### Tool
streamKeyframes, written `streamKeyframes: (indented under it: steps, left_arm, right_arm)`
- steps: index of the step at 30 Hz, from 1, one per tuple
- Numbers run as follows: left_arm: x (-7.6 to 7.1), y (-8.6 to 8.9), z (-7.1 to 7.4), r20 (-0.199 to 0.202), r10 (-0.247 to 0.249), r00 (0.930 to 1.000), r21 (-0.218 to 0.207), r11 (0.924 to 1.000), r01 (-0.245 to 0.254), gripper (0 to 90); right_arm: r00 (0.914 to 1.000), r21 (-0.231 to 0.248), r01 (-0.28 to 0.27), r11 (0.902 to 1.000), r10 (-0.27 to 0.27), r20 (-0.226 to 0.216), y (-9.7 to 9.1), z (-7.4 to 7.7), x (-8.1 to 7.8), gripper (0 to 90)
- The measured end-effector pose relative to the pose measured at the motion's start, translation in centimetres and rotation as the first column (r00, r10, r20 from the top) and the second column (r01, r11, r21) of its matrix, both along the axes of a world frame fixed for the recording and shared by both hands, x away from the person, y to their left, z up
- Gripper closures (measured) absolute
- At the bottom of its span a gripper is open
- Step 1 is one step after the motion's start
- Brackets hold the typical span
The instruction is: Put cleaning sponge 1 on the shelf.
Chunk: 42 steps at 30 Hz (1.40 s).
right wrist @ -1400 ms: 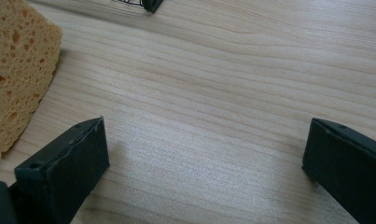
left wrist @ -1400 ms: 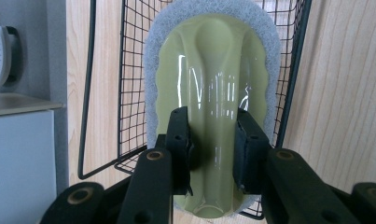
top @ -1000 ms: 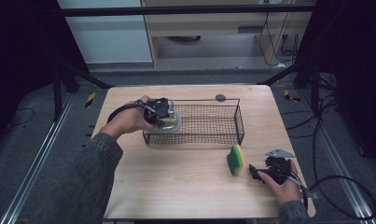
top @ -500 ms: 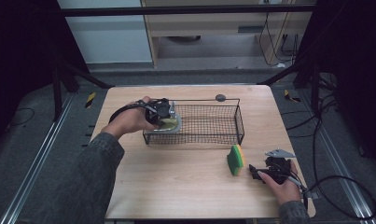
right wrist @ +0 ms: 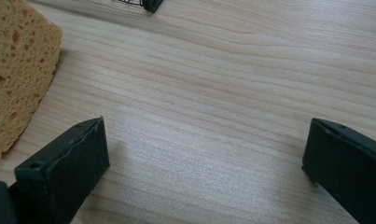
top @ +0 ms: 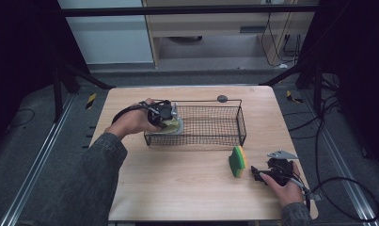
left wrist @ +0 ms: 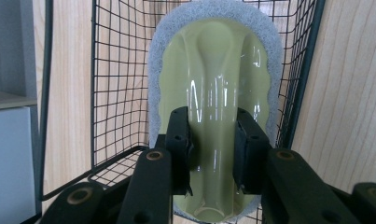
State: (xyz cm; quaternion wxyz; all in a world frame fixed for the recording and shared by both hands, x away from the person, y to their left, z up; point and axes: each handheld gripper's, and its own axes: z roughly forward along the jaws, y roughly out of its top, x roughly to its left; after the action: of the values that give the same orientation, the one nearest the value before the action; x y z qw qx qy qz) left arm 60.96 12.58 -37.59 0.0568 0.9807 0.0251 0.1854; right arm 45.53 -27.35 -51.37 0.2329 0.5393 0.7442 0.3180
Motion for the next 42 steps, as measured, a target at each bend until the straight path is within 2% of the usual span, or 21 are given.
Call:
streamKeyframes:
  steps: [7, 10, 19, 24, 27, 28, 42]
  left_arm:
    - [0.2, 0.0, -0.8, -0.013, 0.004, 0.9999, -0.012, 0.9999, -0.004, 70.5]
    - [0.2, 0.0, -0.8, -0.020, 0.005, 0.9998, 0.000, 1.0000, -0.005, 70.4]
    - [0.4, 0.0, -1.5, -0.030, 0.009, 0.9995, -0.009, 0.9999, -0.009, 70.4]
    - [0.4, -0.1, -1.5, -0.035, 0.009, 0.9993, 0.004, 1.0000, -0.008, 70.4]
    - [0.4, -0.1, -1.7, -0.038, 0.010, 0.9992, -0.002, 0.9999, -0.010, 70.4]
    - [0.4, -0.1, -1.6, -0.038, 0.006, 0.9992, 0.009, 0.9999, -0.006, 70.4]
    - [0.4, -0.2, -2.3, -0.049, 0.007, 0.9988, 0.000, 1.0000, -0.007, 70.3]
  right_arm:
    - [1.0000, 0.000, 0.001, 1.0000, -0.001, -0.001, 0.0, 0.0, 0.0, 0.5]
    - [1.0000, 0.000, 0.002, 1.0000, -0.002, -0.002, 0.0, 0.0, 0.0, 0.5]
    - [1.0000, 0.000, 0.002, 1.0000, -0.002, -0.001, 0.0, 0.0, 0.0, 0.5]
    - [1.0000, 0.000, 0.001, 1.0000, -0.001, -0.001, 0.0, 0.0, 0.0, 0.5]
    - [1.0000, 0.000, 0.002, 1.0000, -0.002, -0.001, 0.0, 0.0, 0.0, 0.5]
    - [1.0000, 0.000, 0.002, 1.0000, -0.002, -0.001, 0.0, 0.0, 0.0, 0.5]
    - [1.0000, 0.000, 0.000, 1.0000, 0.000, 0.000, 0.0, 0.0, 0.0, 0.6]
